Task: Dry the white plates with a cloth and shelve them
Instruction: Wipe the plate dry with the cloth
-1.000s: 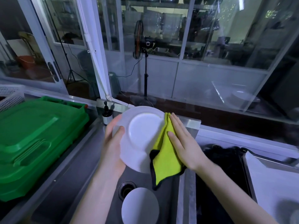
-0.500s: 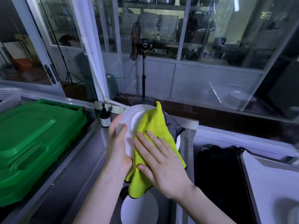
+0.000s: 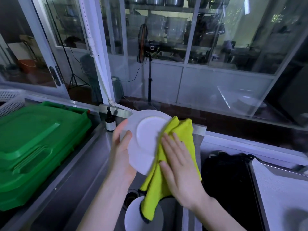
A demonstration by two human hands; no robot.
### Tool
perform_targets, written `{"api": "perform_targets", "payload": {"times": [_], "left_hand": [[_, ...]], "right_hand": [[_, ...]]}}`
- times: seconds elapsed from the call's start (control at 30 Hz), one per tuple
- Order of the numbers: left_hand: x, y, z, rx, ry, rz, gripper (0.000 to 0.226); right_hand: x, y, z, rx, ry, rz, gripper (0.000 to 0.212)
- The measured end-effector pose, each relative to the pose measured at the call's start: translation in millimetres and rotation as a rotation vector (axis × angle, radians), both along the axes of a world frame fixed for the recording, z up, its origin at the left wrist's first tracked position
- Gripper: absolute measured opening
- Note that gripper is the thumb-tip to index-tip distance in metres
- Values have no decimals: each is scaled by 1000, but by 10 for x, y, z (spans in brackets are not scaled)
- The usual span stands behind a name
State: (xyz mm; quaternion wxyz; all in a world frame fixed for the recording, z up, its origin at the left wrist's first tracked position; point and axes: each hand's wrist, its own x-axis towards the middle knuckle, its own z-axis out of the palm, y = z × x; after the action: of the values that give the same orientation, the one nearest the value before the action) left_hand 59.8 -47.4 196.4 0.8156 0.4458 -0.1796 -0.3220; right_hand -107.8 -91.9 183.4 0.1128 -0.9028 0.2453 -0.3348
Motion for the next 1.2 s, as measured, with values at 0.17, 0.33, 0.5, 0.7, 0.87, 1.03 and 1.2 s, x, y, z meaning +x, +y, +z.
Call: {"api": "perform_targets", "payload": {"times": [0.17,0.33,0.5,0.7,0.87,1.03,1.2], "left_hand": [[-152,-47,-105,70,-40,-46,29],[-65,14,-31,51,-65,-23,36],[46,84,-39,-8,-9,-26,28],[-63,78,-110,40,-41,-97,30],[-182,52,-106,74,-98,-143,35],[-165,72,-81,92,-80,-164,33],[-102,53,-99,45,19,-84,27]], "right_hand": [[223,-38,183,-161,141,135,53],[219,-433,336,43,208,29,59],[-19,-307,139,130,84,24,56],[-6,42,21,-104,186,125,58],[201,-300,362,13,210,63,64],[116,-658,401,206,153,-107,68],[-187,-550,129,522,-73,-125,75]]}}
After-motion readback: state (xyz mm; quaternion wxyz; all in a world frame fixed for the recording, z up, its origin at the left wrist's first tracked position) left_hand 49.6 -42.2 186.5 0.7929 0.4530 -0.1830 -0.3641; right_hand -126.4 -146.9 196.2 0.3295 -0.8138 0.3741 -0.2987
